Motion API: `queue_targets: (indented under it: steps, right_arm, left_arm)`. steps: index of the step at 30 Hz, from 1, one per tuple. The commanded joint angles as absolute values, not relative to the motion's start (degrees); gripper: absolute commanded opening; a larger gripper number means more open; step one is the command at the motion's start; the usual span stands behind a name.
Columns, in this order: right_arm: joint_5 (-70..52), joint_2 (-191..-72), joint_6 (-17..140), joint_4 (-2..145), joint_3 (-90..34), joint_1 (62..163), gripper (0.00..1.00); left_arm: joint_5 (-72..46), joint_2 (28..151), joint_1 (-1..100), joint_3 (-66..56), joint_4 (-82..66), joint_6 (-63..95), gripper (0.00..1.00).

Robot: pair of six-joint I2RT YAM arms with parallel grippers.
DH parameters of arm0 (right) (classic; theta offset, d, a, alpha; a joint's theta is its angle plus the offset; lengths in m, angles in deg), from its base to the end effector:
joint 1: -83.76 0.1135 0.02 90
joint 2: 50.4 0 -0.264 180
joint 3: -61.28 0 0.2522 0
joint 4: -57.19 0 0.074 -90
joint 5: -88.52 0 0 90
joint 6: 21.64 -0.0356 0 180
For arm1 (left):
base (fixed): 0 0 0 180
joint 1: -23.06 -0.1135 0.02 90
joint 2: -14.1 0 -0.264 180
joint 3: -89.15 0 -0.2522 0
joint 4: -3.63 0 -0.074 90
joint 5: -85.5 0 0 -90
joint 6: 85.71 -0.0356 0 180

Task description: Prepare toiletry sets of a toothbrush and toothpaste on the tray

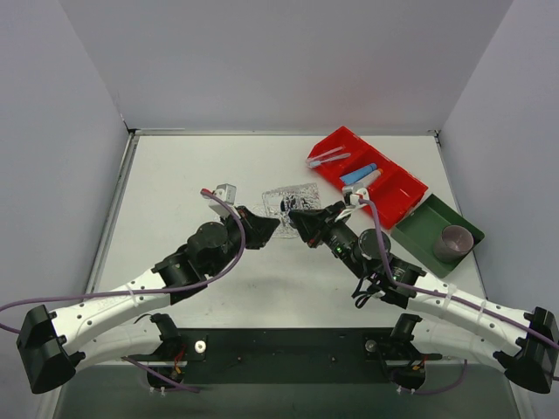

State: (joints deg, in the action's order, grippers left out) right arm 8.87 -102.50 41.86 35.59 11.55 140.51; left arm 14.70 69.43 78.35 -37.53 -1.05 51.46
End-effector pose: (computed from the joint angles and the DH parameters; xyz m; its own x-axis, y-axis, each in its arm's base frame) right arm 0.1220 0.1744 0.3473 -0.1640 0.5505 -0.8186 -0.7336 0.4868 0.4743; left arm 0.1399 -0.1814 0.3092 -0.4780 -0.5262 -0.7033 0.3527 0.6183 -0.7023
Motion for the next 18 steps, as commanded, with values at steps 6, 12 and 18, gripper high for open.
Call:
queue_targets:
  steps: [6,12,18]
  right_arm:
    - [11.9,-102.4,43.2,36.9,8.4,141.0,0.29]
    - [12.1,-101.3,44.7,39.5,7.6,141.1,0.46]
    - [10.9,-99.5,46.3,44.3,5.3,141.1,0.6]
  left_arm:
    - [12.9,68.6,78.3,-31.8,-1.4,48.1,0.0]
    - [11.7,68.9,76.4,-31.3,-1.6,48.3,0.0]
    - [10.8,68.9,73.6,-30.7,-5.1,47.0,0.0]
